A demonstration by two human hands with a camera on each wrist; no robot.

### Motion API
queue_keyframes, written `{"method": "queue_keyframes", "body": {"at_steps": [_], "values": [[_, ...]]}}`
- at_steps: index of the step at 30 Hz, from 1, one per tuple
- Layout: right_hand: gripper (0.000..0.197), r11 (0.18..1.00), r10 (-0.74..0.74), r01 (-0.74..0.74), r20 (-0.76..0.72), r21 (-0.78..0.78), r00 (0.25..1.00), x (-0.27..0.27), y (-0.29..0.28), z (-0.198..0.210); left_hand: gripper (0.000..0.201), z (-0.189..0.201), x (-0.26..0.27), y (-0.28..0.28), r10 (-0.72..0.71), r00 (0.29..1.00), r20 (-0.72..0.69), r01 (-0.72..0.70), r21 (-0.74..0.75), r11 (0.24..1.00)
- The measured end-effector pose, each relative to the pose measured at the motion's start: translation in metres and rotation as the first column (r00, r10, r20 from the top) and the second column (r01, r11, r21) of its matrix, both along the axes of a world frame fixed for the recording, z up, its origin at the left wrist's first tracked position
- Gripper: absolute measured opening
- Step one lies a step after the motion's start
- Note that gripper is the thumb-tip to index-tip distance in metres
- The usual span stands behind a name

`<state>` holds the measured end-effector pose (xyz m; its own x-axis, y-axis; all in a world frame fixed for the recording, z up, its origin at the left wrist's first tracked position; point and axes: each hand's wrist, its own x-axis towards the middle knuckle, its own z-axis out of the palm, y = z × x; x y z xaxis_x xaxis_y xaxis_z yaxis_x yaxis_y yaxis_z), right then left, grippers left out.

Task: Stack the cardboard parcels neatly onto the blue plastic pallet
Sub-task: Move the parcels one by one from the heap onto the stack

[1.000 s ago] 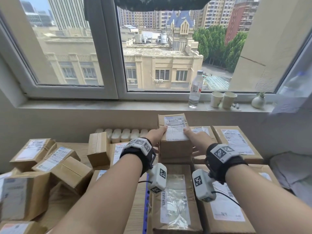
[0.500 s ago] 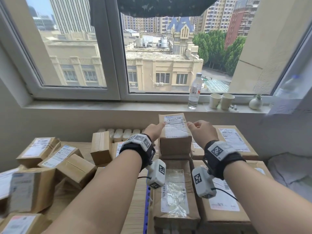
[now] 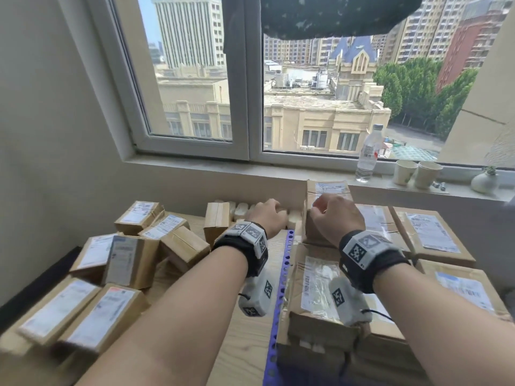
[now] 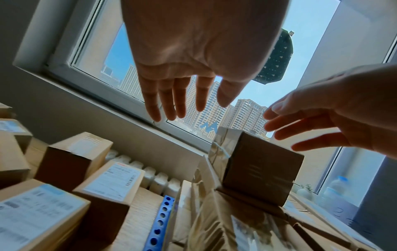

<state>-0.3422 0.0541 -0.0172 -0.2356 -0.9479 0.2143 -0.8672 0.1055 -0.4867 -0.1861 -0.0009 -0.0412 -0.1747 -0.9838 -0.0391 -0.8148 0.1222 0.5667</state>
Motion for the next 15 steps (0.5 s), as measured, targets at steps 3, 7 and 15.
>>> {"method": "queue_keyframes", "body": {"at_steps": [3, 7, 15], "values": [[0.020, 0.997, 0.065, -0.065, 0.013, 0.033, 0.998, 0.027, -0.001, -0.004, 0.046, -0.002, 0.025, 0.012, 0.020, 1.000, 0.007, -0.020, 0.011, 1.000], [0.017, 0.988, 0.148, -0.148, 0.013, 0.037, 0.989, 0.066, -0.005, -0.004, 0.042, -0.003, 0.062, 0.021, 0.057, 0.998, 0.024, -0.057, 0.016, 0.998], [0.018, 0.956, 0.287, -0.284, -0.024, 0.076, 0.958, 0.151, -0.025, -0.014, 0.039, -0.012, 0.152, 0.020, 0.217, 0.976, -0.001, -0.217, 0.057, 0.975]]}}
